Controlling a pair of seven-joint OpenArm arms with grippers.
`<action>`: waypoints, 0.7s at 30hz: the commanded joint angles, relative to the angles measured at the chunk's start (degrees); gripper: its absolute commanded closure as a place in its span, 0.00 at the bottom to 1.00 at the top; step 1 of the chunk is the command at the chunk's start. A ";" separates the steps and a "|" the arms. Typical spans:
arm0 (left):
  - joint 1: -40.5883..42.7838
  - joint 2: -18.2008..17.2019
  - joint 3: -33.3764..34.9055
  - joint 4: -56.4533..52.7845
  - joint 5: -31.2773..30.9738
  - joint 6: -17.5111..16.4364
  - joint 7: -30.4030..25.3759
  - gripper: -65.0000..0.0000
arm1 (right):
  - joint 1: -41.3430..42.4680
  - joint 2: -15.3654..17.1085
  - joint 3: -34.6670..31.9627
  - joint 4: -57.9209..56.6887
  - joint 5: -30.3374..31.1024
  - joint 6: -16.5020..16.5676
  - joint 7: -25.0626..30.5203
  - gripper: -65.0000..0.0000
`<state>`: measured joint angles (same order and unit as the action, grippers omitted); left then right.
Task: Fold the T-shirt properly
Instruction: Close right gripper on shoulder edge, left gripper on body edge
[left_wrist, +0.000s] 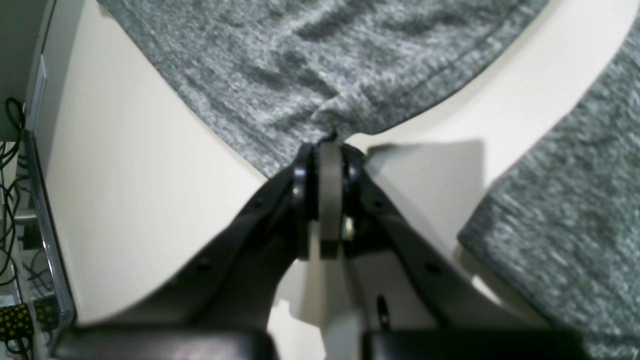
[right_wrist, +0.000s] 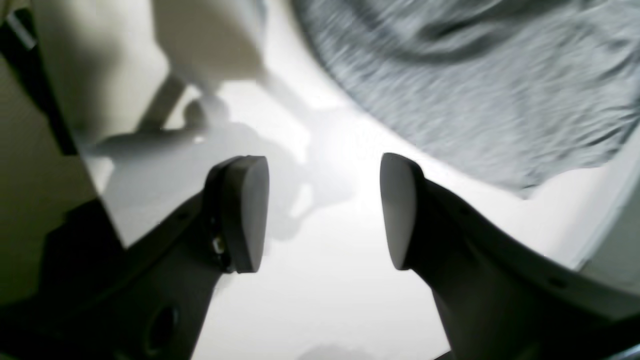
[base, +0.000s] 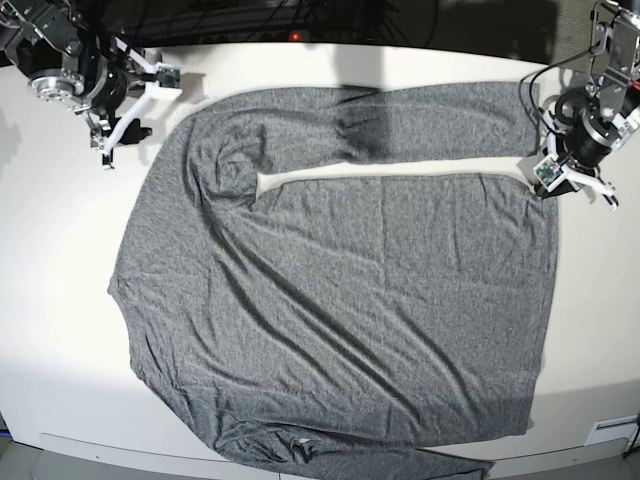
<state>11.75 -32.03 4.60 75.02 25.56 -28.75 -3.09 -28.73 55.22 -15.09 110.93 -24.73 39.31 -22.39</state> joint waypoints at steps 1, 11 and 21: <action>0.46 -0.37 0.33 0.09 0.31 -2.73 1.33 1.00 | 0.31 1.14 0.44 -0.07 -0.13 -0.55 1.79 0.46; 0.46 -0.37 0.33 0.09 0.31 -2.73 1.31 1.00 | 0.46 1.11 0.44 -2.21 2.86 -6.86 6.36 0.46; 0.46 -0.37 0.33 0.09 0.31 -2.71 1.31 1.00 | 0.46 -1.42 -0.83 -2.23 1.99 -4.42 12.94 0.46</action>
<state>11.75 -32.03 4.60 75.07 25.56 -28.88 -3.07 -28.58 52.77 -16.25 108.03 -22.63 35.33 -10.04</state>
